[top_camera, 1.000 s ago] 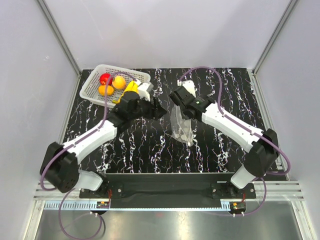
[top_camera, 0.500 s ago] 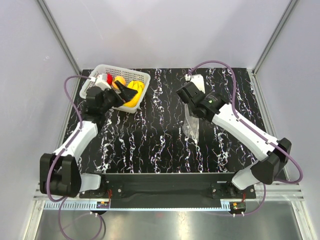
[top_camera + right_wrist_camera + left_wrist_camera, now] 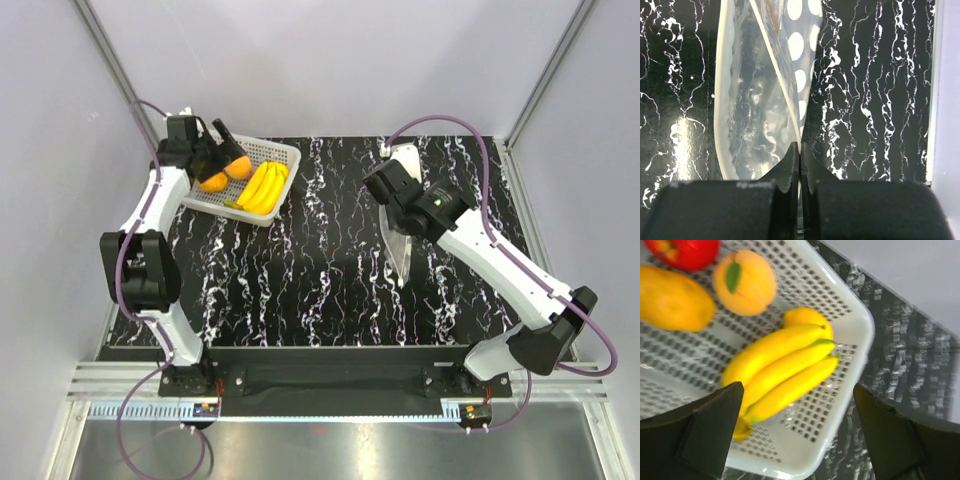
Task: Place the food in the zip-top bag and seal the zipper
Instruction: Pick up the fake fruit from the bin.
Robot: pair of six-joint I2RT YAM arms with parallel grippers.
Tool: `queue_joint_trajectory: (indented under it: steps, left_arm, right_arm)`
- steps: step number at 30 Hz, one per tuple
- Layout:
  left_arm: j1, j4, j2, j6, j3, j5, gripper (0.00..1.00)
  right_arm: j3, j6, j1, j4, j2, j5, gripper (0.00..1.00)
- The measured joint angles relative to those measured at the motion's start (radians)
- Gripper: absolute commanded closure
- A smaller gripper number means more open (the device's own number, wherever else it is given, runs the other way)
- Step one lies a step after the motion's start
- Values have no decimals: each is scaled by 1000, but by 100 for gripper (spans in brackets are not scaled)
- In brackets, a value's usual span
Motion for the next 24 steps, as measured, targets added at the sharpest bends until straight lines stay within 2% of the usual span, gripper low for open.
queue_joint_trajectory:
  steps: [2, 4, 16, 24]
  left_arm:
    - [0, -115, 84, 60, 164, -50, 1]
    - [-2, -198, 128, 116, 240, -91, 1]
    - [-87, -603, 263, 284, 370, -269, 1]
    - [-99, -689, 285, 320, 421, -295, 1]
  right_arm:
    - [13, -8, 0, -15, 0, 0, 100]
    - [24, -15, 0, -26, 0, 1, 100]
    - [20, -38, 0, -27, -5, 0, 100]
    - [-2, -38, 0, -23, -28, -8, 100]
